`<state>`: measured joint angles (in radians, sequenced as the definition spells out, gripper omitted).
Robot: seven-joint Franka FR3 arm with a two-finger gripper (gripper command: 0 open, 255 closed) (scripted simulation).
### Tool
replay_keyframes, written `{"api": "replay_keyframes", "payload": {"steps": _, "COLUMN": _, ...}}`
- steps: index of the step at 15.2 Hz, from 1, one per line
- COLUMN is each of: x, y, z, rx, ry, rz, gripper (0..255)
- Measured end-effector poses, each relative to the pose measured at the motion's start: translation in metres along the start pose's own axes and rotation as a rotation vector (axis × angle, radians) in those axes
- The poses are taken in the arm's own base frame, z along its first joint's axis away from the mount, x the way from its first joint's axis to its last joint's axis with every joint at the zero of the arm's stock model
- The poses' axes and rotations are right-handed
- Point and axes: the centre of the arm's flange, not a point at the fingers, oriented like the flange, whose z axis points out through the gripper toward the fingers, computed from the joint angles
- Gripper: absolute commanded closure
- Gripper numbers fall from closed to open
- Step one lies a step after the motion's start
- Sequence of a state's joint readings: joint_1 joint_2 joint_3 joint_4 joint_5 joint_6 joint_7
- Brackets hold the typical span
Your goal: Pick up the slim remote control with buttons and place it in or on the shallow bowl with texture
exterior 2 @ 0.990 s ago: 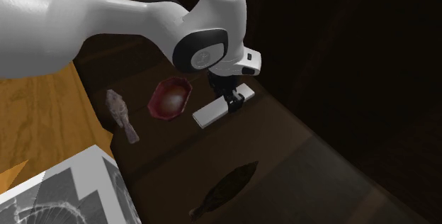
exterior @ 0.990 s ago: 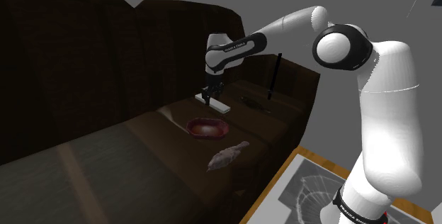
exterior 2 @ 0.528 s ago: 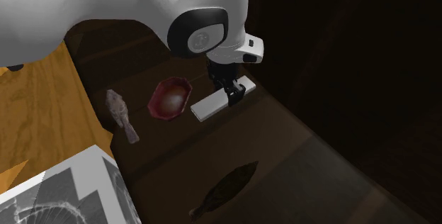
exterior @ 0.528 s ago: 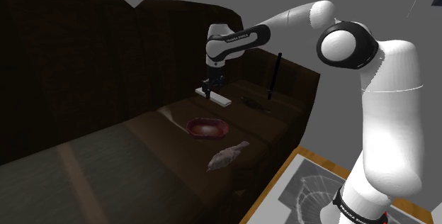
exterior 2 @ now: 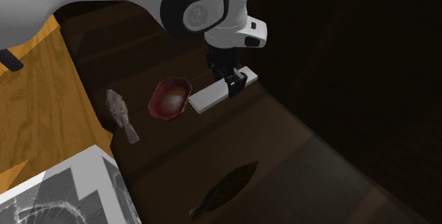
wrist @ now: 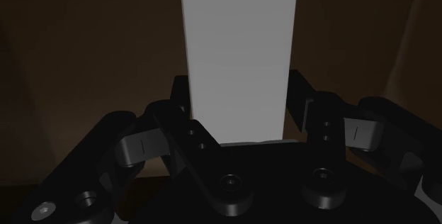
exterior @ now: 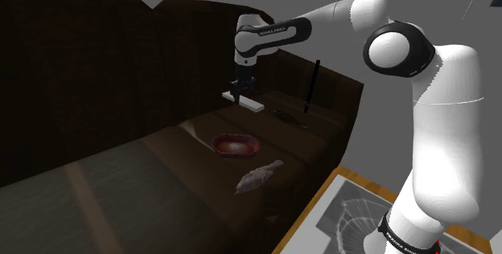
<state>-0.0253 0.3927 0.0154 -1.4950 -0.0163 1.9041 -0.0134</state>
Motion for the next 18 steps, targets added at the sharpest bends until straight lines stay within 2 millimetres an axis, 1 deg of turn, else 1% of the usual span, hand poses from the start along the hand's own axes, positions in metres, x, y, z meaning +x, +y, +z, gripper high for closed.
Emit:
{"api": "replay_keyframes", "payload": {"steps": 1, "x": 0.000, "y": 0.000, "z": -0.005, "rx": 0.000, "ry": 0.000, "rz": 0.000, "gripper": 255}}
{"api": "replay_keyframes", "payload": {"steps": 2, "x": -0.003, "y": -0.004, "z": -0.008, "rx": 0.000, "ry": 0.000, "rz": 0.000, "gripper": 255}}
{"api": "replay_keyframes", "payload": {"steps": 3, "x": -0.011, "y": -0.010, "z": -0.009, "rx": 0.000, "ry": 0.000, "rz": 0.000, "gripper": 255}}
{"api": "replay_keyframes", "payload": {"steps": 5, "x": -0.024, "y": -0.029, "z": -0.010, "rx": 0.000, "ry": 0.000, "rz": 0.000, "gripper": 255}}
{"api": "replay_keyframes", "payload": {"steps": 9, "x": -0.058, "y": -0.066, "z": -0.013, "rx": 0.001, "ry": 0.000, "rz": -0.001, "gripper": 255}}
{"api": "replay_keyframes", "payload": {"steps": 12, "x": -0.085, "y": -0.098, "z": -0.014, "rx": 0.000, "ry": 0.000, "rz": -0.001, "gripper": 255}}
{"api": "replay_keyframes", "payload": {"steps": 14, "x": -0.099, "y": -0.121, "z": -0.016, "rx": 0.000, "ry": 0.000, "rz": -0.001, "gripper": 255}}
{"api": "replay_keyframes", "payload": {"steps": 15, "x": -0.111, "y": -0.130, "z": -0.018, "rx": 0.000, "ry": -0.001, "rz": -0.001, "gripper": 255}}
{"api": "replay_keyframes", "payload": {"steps": 16, "x": -0.116, "y": -0.138, "z": -0.017, "rx": 0.000, "ry": 0.000, "rz": -0.001, "gripper": 255}}
{"api": "replay_keyframes", "payload": {"steps": 18, "x": -0.120, "y": -0.142, "z": -0.011, "rx": 0.000, "ry": 0.000, "rz": -0.001, "gripper": 255}}
